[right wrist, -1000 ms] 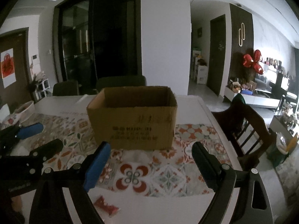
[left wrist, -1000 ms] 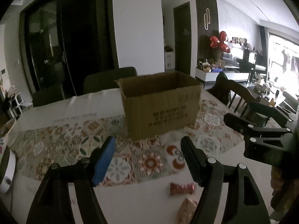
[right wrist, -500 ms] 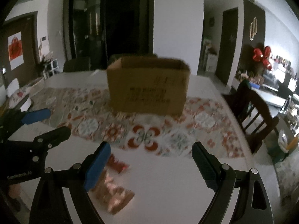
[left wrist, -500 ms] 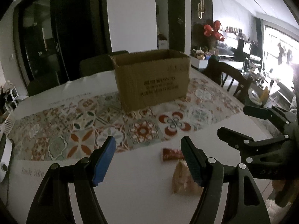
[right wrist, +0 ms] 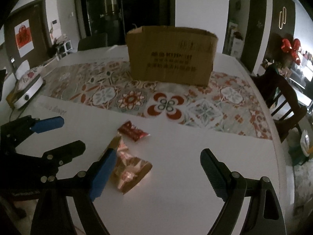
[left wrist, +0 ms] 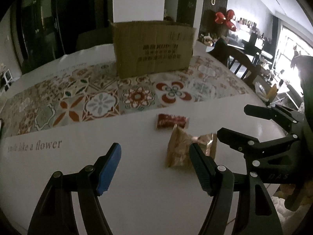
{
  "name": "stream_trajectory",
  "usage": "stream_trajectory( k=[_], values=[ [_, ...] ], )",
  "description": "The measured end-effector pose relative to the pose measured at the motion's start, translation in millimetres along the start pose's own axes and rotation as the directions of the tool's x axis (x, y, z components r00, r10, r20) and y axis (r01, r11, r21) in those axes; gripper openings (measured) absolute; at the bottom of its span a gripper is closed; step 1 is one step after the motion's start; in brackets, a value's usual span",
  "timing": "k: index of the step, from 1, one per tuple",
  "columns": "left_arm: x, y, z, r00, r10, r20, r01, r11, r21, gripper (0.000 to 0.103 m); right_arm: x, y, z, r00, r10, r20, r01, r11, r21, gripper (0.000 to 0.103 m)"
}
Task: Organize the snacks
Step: 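Move both tools back toward the red candy and clear cracker packet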
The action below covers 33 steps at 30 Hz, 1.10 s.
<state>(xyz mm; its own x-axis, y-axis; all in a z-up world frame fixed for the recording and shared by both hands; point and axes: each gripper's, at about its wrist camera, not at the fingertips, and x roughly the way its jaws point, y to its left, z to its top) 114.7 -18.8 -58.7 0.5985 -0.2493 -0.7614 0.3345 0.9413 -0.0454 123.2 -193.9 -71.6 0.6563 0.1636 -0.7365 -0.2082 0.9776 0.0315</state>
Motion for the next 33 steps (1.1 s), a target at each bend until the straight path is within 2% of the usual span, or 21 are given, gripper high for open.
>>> stream_trajectory(
  k=[5,13,18,24,27,33],
  values=[
    [8,3,-7,1.000,0.002,-0.016,-0.002,1.000,0.007,0.071,14,3,-7,0.999,0.040,-0.031,-0.040,0.999,0.005,0.086],
    [20,8,2,0.996,0.063,0.062,-0.067,0.995,0.070,0.071,35,0,-13,0.993,0.090,-0.073,-0.085,0.994,0.072,0.083],
    [32,13,11,0.998,0.008,0.066,-0.013,0.997,0.076,0.066,39,7,-13,0.990,0.123,-0.063,-0.118,0.990,0.081,0.083],
    [42,20,6,1.000,0.007,0.025,-0.008,0.999,0.042,0.061,54,6,-11,0.982,0.167,-0.083,-0.156,0.979,0.131,0.083],
    [47,26,0,1.000,0.003,-0.004,-0.003,1.000,0.019,0.060,60,9,-13,0.979,0.183,-0.095,-0.170,0.977,0.129,0.080],
    [50,29,-3,1.000,-0.023,-0.017,0.023,1.000,-0.010,0.059,63,18,-13,0.974,0.210,-0.085,-0.200,0.973,0.113,0.063]
  ],
)
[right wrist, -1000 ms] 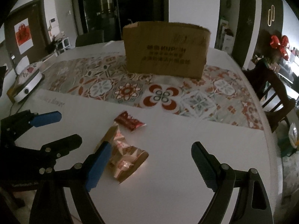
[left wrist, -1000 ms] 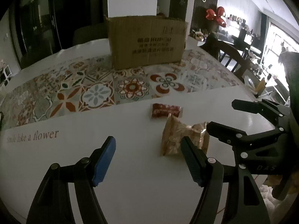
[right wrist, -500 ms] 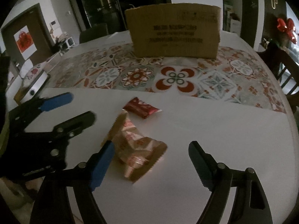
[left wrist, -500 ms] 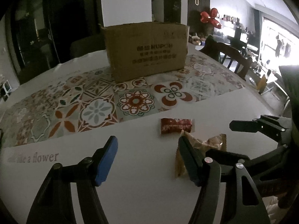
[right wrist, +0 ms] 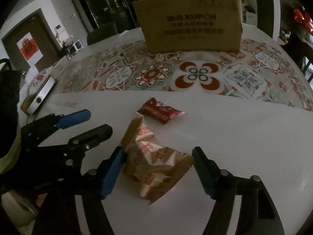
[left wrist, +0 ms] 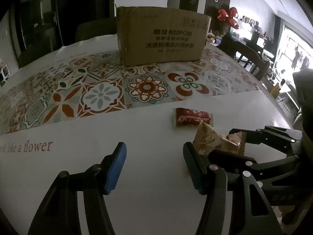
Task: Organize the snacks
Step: 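Move both tools back toward the red candy and clear cracker packet, then grasp the small red candy with the left tool while the right tool grasps the clear cracker packet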
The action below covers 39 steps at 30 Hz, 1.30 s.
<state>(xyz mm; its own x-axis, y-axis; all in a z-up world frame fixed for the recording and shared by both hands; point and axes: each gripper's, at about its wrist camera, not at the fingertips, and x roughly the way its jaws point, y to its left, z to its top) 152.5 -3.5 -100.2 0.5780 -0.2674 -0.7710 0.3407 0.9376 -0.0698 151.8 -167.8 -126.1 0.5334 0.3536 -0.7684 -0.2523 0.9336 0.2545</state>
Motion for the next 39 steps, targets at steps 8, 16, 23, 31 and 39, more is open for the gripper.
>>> stream_trajectory(
  k=[8,16,23,31,39],
  values=[
    [1,-13,5,0.999,-0.042,0.002,0.042,0.999,0.034,0.060,-11,1,-2,1.000,-0.008,0.020,0.009,1.000,-0.022,0.040],
    [6,-31,19,0.995,-0.097,0.013,0.096,0.994,0.060,0.062,-39,-15,-2,0.987,-0.129,0.094,0.127,0.991,0.030,0.039],
    [28,-44,33,0.990,-0.140,-0.022,0.141,0.988,0.062,0.069,-52,-32,7,0.958,-0.242,0.156,0.234,0.970,0.069,0.039],
    [56,-49,42,0.990,-0.128,-0.064,0.132,0.990,0.050,0.069,-48,-46,16,0.944,-0.278,0.178,0.268,0.960,0.081,0.039],
    [64,-47,41,0.992,-0.100,-0.080,0.103,0.994,0.043,0.068,-38,-55,19,0.947,-0.279,0.159,0.265,0.959,0.104,0.039]
  ],
)
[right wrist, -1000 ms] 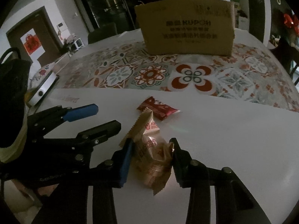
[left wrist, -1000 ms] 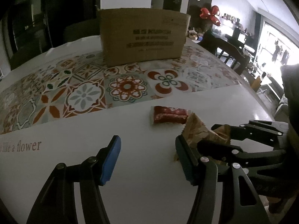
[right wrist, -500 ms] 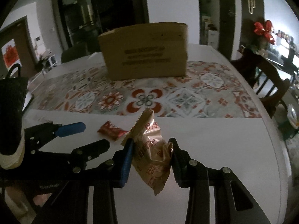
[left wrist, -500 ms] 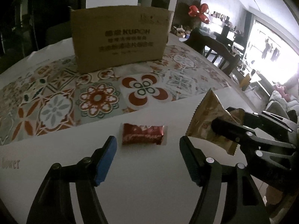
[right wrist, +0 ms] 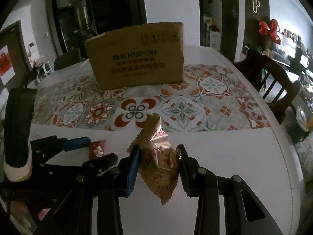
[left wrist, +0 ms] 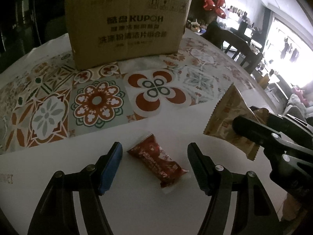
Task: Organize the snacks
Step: 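Grasp the small red candy with the left tool while the right tool grasps the clear cracker packet, then carry the red candy and cracker packet into the box and open both tools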
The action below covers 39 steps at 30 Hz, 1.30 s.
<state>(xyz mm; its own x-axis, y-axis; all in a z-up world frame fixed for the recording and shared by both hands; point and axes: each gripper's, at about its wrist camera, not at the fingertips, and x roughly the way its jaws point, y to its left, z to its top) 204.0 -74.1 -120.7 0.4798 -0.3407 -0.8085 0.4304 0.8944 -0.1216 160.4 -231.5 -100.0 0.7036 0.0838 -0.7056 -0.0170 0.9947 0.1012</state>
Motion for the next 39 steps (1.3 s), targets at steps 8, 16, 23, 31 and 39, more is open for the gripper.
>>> stream_trajectory(
  k=[8,16,23,31,39],
  values=[
    [-10,8,-8,1.000,-0.009,-0.009,0.009,0.997,-0.079,0.030,2,2,-3,1.000,0.017,-0.013,-0.017,1.000,0.003,0.039],
    [-15,8,-8,1.000,-0.019,0.002,0.019,0.996,-0.090,0.025,1,8,-5,0.999,0.040,-0.019,-0.040,0.999,0.002,0.039],
    [-45,7,9,0.996,-0.007,0.083,0.014,0.996,-0.086,0.025,-11,9,6,0.998,0.055,0.023,-0.055,0.998,0.005,0.039],
    [-73,11,43,0.982,0.030,0.188,-0.017,0.998,-0.066,0.025,-21,13,37,0.992,0.073,0.105,-0.073,0.997,-0.006,0.039],
    [-92,21,83,0.957,0.059,0.285,-0.046,0.998,-0.052,0.025,-30,17,81,0.973,0.068,0.220,-0.063,0.998,-0.033,0.039]
  ],
)
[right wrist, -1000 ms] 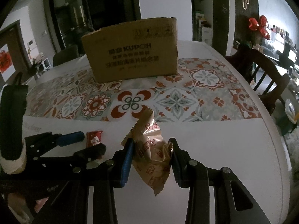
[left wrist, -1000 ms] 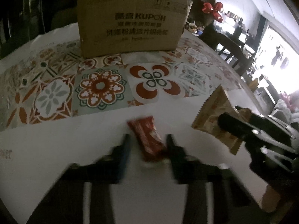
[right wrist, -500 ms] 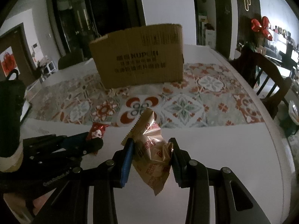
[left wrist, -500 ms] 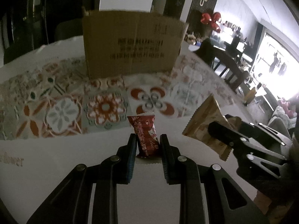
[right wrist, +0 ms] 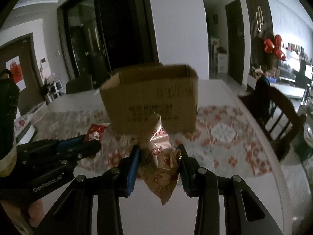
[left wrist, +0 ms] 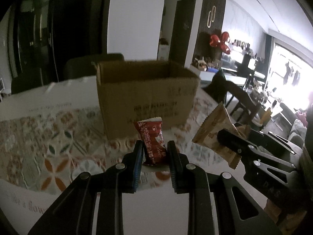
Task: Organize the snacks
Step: 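Carry the red candy and cracker packet into the box and open both tools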
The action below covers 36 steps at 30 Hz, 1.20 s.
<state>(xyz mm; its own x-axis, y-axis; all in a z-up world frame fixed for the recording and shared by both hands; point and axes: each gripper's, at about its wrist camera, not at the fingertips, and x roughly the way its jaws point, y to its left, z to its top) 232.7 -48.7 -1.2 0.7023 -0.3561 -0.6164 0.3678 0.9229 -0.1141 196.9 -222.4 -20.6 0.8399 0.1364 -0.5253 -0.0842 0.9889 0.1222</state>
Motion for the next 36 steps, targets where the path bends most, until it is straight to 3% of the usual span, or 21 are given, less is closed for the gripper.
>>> stream_trajectory(
  k=[18,32,33,34,35,36],
  values=[
    [25,15,96,0.993,0.034,0.117,-0.039,0.999,0.036,0.025,43,-12,100,0.992,0.031,0.125,-0.030,0.999,-0.012,0.039],
    [75,37,146,0.996,0.028,0.087,-0.028,1.000,-0.005,0.026,100,-17,145,0.997,0.015,0.075,-0.012,0.999,-0.033,0.040],
    [78,38,147,0.996,0.036,0.085,-0.036,0.999,-0.005,0.028,104,-15,148,0.997,0.008,0.076,-0.006,0.999,-0.038,0.040],
    [79,38,149,0.996,0.045,0.083,-0.045,0.999,-0.005,0.035,107,-15,149,0.997,0.004,0.074,-0.001,0.999,-0.043,0.042],
    [80,38,150,0.995,0.049,0.081,-0.049,0.999,-0.006,0.050,110,-16,149,0.998,0.005,0.067,-0.002,0.999,-0.047,0.048],
    [81,39,151,0.995,0.062,0.081,-0.061,0.998,-0.009,0.054,112,-16,150,0.998,0.003,0.063,0.000,0.999,-0.047,0.053]
  ],
)
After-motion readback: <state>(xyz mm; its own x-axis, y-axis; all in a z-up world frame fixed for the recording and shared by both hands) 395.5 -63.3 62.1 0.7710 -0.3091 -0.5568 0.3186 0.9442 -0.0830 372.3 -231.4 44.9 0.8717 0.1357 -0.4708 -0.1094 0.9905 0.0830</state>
